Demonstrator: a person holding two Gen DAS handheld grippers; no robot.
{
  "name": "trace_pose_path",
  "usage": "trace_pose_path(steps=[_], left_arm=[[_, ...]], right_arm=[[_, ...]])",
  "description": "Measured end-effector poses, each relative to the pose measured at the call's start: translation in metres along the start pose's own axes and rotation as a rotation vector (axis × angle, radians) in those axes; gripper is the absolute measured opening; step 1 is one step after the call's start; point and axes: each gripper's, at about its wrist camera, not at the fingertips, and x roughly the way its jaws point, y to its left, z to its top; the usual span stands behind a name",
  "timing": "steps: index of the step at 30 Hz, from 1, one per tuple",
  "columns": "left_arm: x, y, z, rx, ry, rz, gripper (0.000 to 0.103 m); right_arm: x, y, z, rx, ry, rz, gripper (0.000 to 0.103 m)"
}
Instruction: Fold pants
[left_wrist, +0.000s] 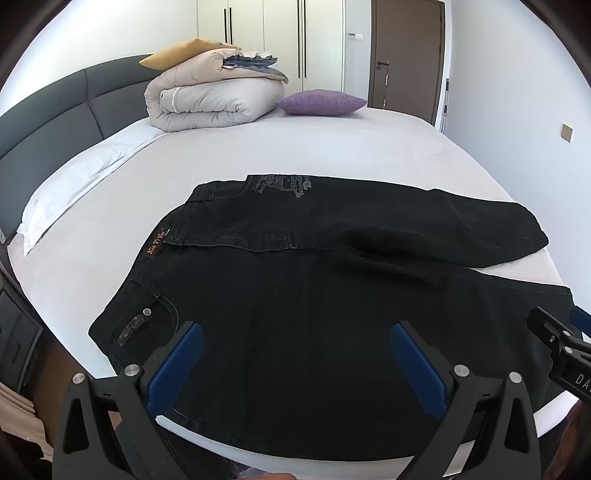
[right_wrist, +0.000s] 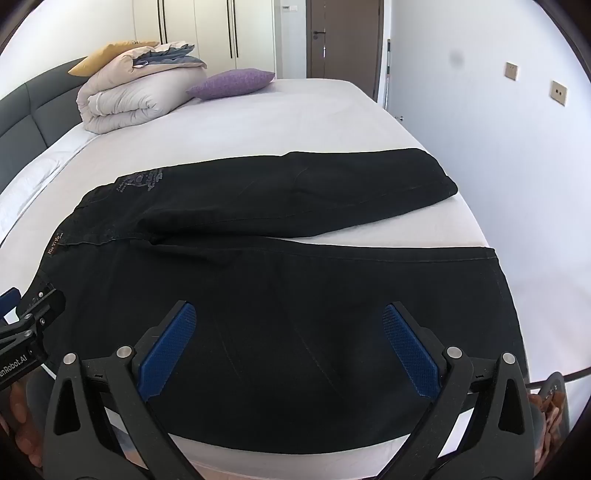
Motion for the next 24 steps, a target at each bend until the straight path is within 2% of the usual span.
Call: trace_pose_path(steps=[24], left_arm=[[0.0041,0.0049,-0.0075,0.01,0.004,0.011,0.103]], right_arm=[[-0.0018,0.0035,-0.0036,-0.012,0.003,-0.011,0.103]])
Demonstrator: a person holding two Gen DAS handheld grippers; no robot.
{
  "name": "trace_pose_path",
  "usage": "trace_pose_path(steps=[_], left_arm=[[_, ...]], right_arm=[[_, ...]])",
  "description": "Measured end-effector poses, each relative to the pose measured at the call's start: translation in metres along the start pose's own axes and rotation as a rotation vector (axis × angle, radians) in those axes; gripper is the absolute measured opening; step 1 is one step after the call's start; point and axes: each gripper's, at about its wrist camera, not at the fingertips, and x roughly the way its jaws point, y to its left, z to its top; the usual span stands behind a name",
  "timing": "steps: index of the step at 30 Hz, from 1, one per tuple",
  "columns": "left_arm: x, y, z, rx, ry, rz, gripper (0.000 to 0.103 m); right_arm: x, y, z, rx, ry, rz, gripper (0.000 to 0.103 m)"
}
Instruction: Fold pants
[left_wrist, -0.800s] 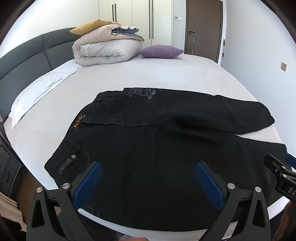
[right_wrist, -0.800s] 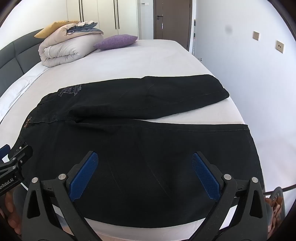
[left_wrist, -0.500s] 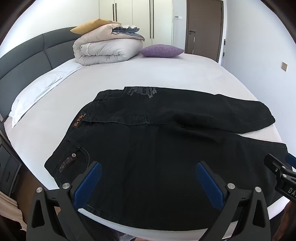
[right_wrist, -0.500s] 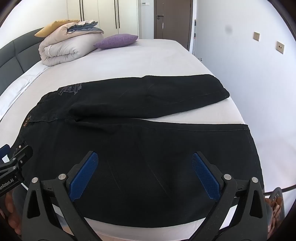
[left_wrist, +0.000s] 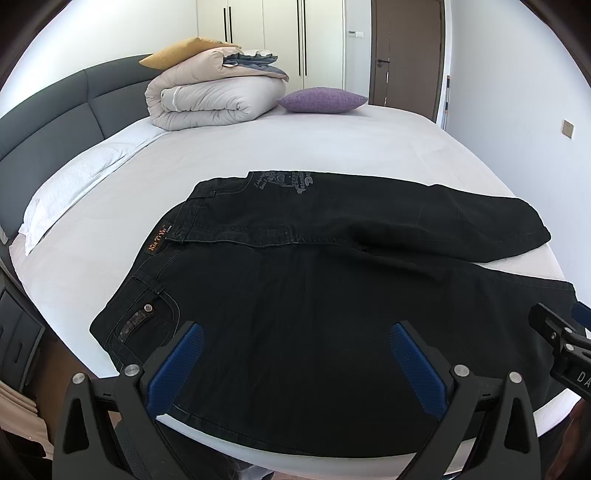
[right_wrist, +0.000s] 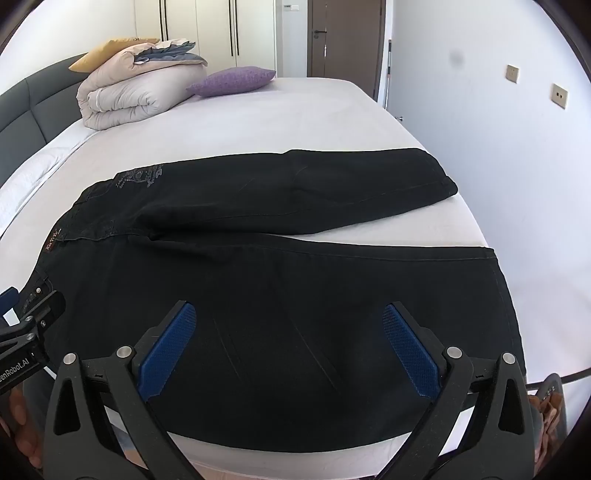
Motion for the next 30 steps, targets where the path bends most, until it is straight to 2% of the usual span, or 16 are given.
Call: trace_pose_path(steps=[30], left_arm=[[0.0015,0.0025,-0.0051,0.005,0.006,0.004,0.103]], right_arm=[[0.0026,0.0027,-0.0012,-0.01,0.005,-0.003,0.103]])
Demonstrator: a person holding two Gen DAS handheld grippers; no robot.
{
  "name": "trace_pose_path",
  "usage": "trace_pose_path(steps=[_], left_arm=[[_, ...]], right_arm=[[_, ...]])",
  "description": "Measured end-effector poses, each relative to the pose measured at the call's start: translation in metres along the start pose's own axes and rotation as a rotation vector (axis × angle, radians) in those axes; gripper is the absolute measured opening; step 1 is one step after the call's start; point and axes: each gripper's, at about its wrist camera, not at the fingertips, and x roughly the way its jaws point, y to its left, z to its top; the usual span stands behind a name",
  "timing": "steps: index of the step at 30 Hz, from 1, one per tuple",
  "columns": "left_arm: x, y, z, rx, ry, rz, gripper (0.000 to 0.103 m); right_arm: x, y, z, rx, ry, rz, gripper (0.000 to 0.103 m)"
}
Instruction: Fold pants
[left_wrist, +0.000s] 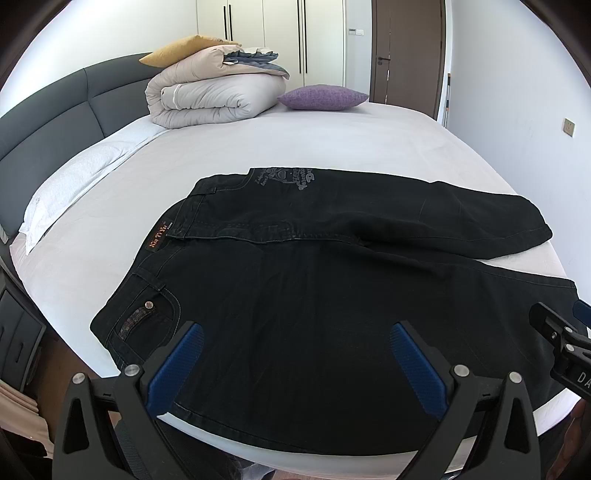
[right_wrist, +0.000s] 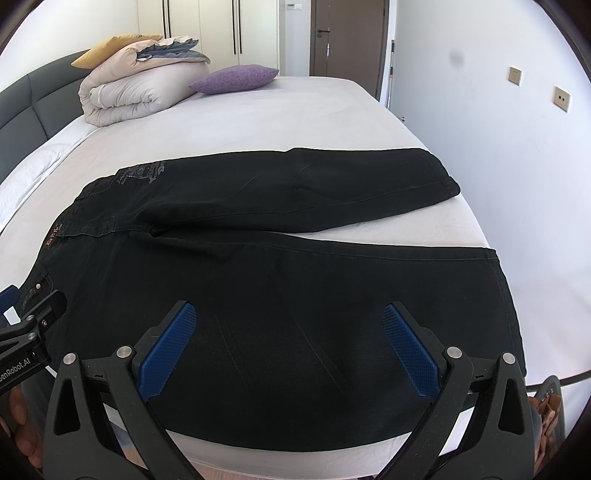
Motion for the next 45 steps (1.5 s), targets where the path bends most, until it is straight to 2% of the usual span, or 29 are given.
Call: trace_pose_path(steps=[36,39,45], left_arm=[[0.005,0.007,-0.007,0.0,0.014,0.0,0.103],[0.006,0.007,-0.006,0.015,-0.005,0.011,0.103],[0.017,0.025,0.001,-0.003,-0.011,-0.034,0.103]], right_arm=[[0.007,0.012,-0.004,-0.023,0.025,0.018,0.103],[0.011,0.015,-0.003,-0.03,0.034,0.023,0.103],[0.024,0.021,0.002,-0.052,0.049,0.031,0.103]])
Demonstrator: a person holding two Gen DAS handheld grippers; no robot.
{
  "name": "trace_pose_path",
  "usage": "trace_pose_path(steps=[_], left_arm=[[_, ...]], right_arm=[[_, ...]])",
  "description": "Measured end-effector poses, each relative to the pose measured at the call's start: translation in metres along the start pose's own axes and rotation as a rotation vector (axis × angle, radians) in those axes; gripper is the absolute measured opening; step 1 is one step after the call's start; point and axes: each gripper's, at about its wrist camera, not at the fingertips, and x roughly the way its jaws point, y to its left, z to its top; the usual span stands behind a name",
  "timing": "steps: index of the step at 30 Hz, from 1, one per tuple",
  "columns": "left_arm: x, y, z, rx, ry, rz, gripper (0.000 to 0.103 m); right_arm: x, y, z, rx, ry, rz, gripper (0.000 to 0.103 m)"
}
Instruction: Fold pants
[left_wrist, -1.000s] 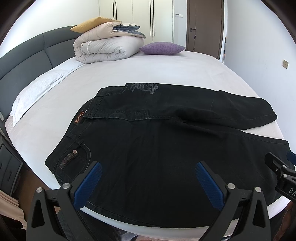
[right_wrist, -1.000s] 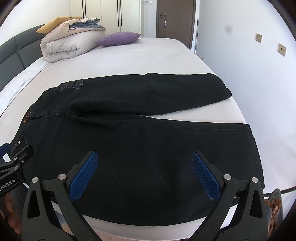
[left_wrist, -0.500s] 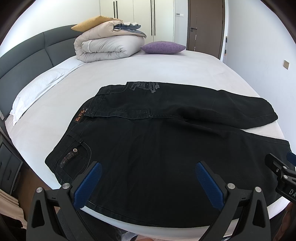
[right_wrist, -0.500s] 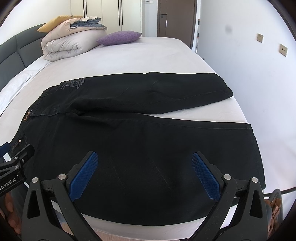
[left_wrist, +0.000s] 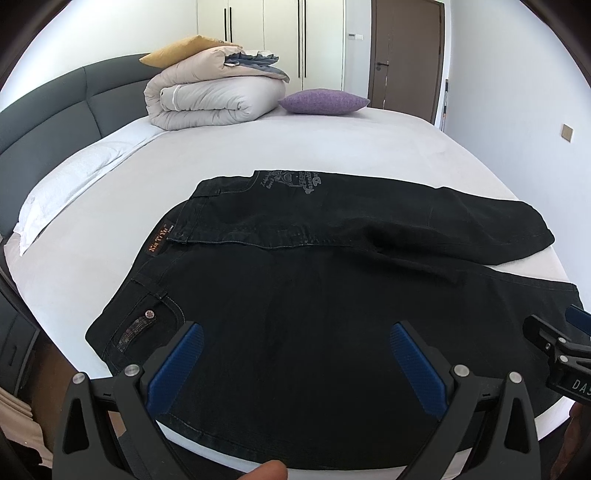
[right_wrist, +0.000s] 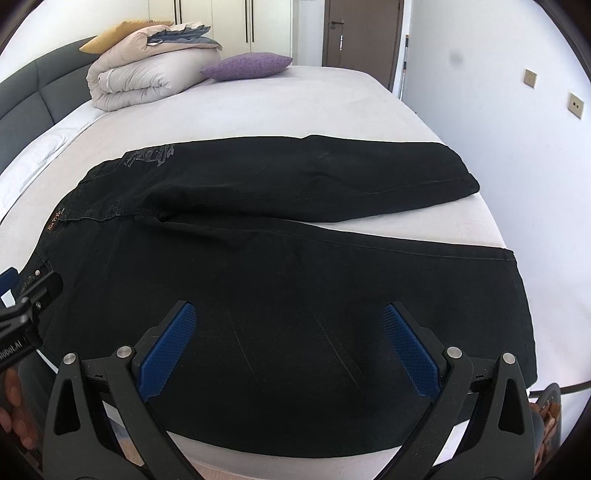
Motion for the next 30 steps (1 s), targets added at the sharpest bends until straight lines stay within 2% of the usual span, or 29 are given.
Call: trace_pose_path(steps=[2,5,9,11,14,17,20,22,23,26,27,28,30], left_arm=[[0.013,0.008,0.005,0.003,0.053,-0.038,0.103],[0.03,0.025,0.011,-0.021,0.099,-0.172,0.103],[0.034,0.034,0.016,0.046,0.041,-0.152,0.103],[0.045,0.039,0.021,0.073,0.077,-0.152,0.103],[0.061,0.053,0.034,0.063,0.105,-0.129,0.103],[0.074,0.072,0.063,0.083,0.052,-0.132,0.103],[0.097,0.081,0.112,0.222,0.005,-0.072,0.103],[0.119,0.085,0.15,0.317,0.0,-0.134,0.103],[0.137,0.089,0.172,0.353,0.029,-0.192,0.103],[0.18,0.098,0.212,0.423,0.087,-0.241,0.102],[0.198,0.1,0.224,0.446,0.127,-0.262,0.099],[0.212,0.102,0.232,0.461,0.157,-0.274,0.09],[0.24,0.106,0.241,0.499,0.234,-0.301,0.079]], right_arm=[[0.005,0.003,0.005,-0.011,-0.002,0.011,0.103],[0.011,0.006,0.016,-0.026,-0.016,0.02,0.103],[0.023,0.01,0.037,-0.047,-0.036,0.051,0.103],[0.029,0.011,0.048,-0.062,-0.039,0.071,0.103],[0.041,0.014,0.064,-0.087,-0.048,0.101,0.103],[0.052,0.014,0.081,-0.132,-0.05,0.146,0.103],[0.064,0.011,0.099,-0.174,-0.041,0.222,0.103],[0.072,0.009,0.11,-0.202,-0.036,0.27,0.103],[0.073,0.008,0.113,-0.216,-0.039,0.291,0.103],[0.084,0.002,0.123,-0.246,-0.034,0.338,0.103],[0.087,0.0,0.125,-0.252,-0.032,0.36,0.103],[0.09,-0.002,0.127,-0.257,-0.031,0.379,0.103],[0.097,-0.005,0.128,-0.273,-0.021,0.421,0.103]])
